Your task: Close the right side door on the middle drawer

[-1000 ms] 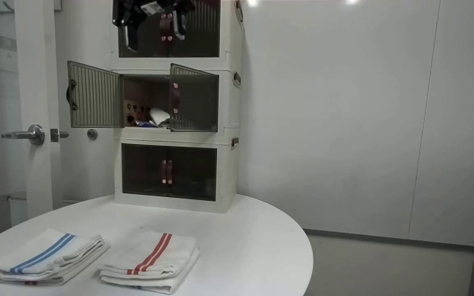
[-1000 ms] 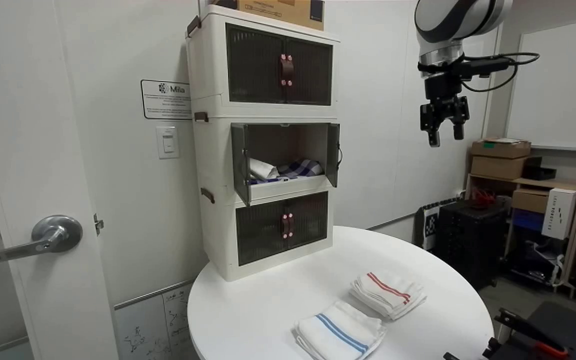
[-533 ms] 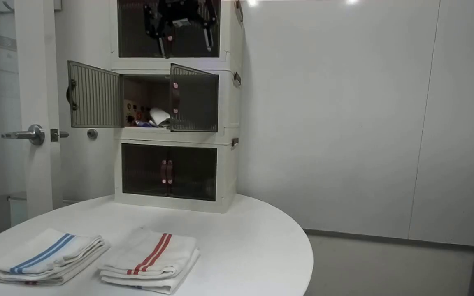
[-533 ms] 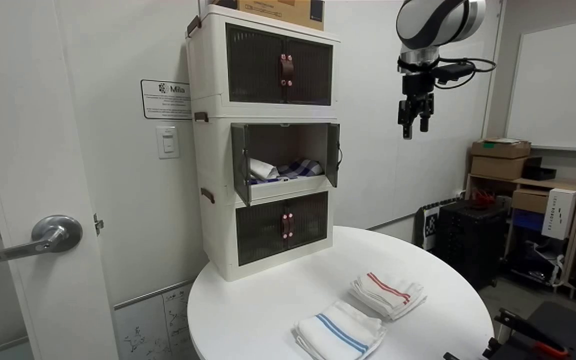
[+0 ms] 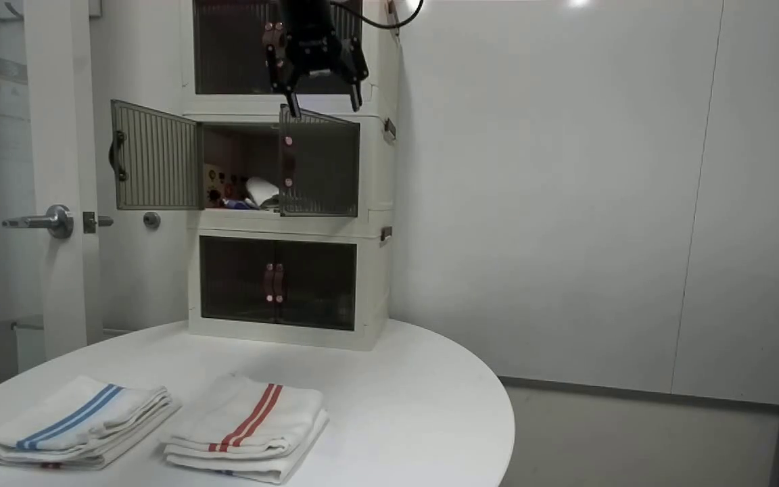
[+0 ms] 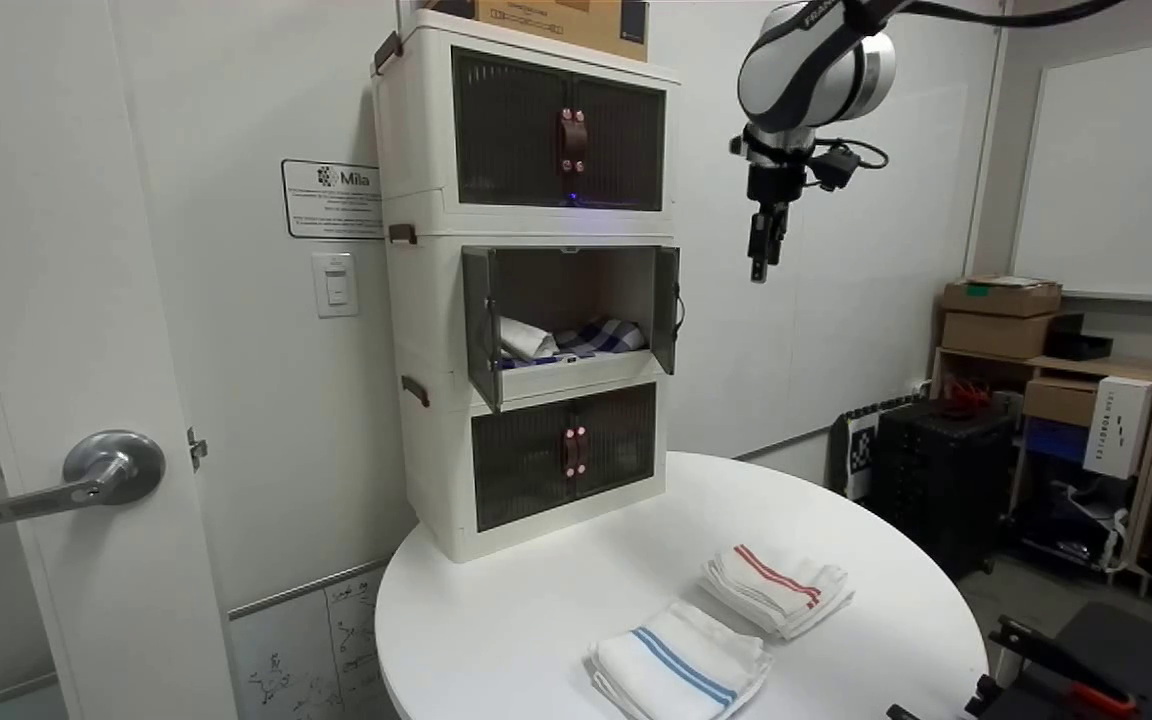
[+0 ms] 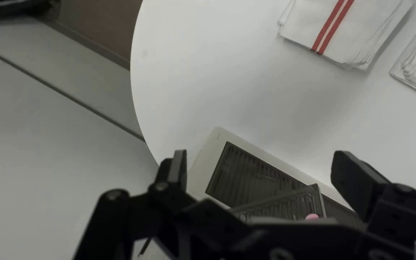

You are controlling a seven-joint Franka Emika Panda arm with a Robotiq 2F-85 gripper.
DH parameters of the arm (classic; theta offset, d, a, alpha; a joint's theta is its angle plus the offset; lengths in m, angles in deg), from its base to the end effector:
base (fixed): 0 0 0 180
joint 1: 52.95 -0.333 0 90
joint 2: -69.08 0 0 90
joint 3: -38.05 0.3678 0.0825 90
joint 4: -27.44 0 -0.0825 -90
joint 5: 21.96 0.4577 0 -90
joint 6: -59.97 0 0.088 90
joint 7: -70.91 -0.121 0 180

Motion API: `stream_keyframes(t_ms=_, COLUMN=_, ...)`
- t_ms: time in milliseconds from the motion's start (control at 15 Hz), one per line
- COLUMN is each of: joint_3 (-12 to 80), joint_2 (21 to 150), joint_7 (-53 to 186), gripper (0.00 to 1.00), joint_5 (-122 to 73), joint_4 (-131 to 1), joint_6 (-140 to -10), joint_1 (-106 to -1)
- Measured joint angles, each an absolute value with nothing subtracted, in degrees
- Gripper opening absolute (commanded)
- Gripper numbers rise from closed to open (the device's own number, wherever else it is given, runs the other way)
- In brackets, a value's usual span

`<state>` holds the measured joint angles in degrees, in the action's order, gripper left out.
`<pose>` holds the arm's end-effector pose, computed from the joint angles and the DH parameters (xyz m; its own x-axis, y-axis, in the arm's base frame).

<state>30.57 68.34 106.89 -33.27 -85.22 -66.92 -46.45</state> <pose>0.6284 -0.1656 0.5140 0.8756 0.4737 0.0944 0.4307 -0.8542 0.2913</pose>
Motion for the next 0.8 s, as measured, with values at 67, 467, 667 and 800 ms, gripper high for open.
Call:
stream_keyframes(t_ms=67, joint_3=30.8, joint_2=69.6, joint_7=109.7, gripper=1.0, joint_5=-32.6, joint_4=-84.1, joint_6=-67.7, joint_1=-46.6)
stream_keyframes(t_ms=467, joint_3=33.3, joint_2=77.1, joint_7=122.8, gripper=1.0, joint_5=-29.0, joint_4=-77.1, joint_6=-69.6, joint_1=-46.7)
stream_keyframes(t_ms=667, joint_3=34.9, joint_2=81.6, joint_7=124.3, gripper=1.0, joint_5=-27.5, joint_4=-73.0, joint_6=-69.7, joint_1=-46.7)
stream_keyframes(t_ms=800, joint_3=35.9, joint_2=84.5, joint_7=123.9, gripper=1.0, joint_5=-26.7, joint_4=-70.1, joint_6=-70.1, joint_1=-46.7)
